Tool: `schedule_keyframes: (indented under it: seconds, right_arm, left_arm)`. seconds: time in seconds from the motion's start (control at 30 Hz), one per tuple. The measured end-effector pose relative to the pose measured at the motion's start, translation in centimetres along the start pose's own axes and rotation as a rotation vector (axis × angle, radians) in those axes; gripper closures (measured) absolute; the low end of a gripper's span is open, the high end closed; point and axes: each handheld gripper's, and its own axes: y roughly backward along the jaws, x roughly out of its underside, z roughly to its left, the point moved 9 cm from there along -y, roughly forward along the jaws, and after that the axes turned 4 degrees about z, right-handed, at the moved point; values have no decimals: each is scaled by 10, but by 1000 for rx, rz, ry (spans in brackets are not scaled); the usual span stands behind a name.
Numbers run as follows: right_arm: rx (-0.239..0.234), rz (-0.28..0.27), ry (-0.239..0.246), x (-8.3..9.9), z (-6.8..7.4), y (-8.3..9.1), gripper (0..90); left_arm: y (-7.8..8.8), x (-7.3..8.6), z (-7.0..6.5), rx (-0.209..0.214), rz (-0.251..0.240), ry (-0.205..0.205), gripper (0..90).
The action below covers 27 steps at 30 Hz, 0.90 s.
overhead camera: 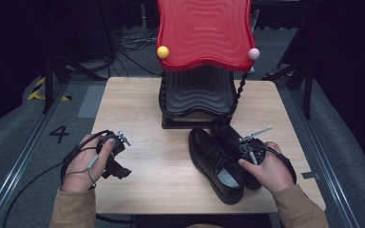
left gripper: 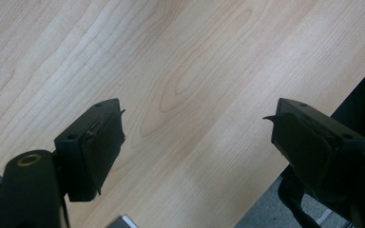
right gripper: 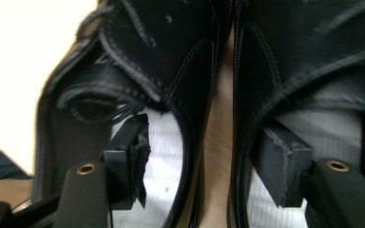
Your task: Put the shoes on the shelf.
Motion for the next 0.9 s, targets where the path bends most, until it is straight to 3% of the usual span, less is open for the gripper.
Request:
schedule_keyframes:
  seconds: [0.23, 0.37, 0.57, 0.73, 0.83, 0.9]
  right_arm:
    - [102, 5, 48, -8, -7, -14, 611]
    - [108, -13, 69, -11, -3, -14, 740]
    - [89, -3, 36, -15, -2, -17, 742]
    - [129, 25, 5, -14, -2, -22, 726]
    - [148, 45, 27, -13, 1, -24, 699]
    - [163, 83, 72, -12, 1, -25, 700]
  left_arm:
    - [1, 4, 0, -3, -2, 9, 187]
    - [1, 4, 0, -4, 1, 7, 187]
    - [2, 4, -1, -5, 0, 6, 187]
    - [3, 2, -1, -4, -5, 5, 188]
    - [3, 3, 0, -5, -7, 5, 186]
    - [4, 3, 0, -5, -9, 6, 187]
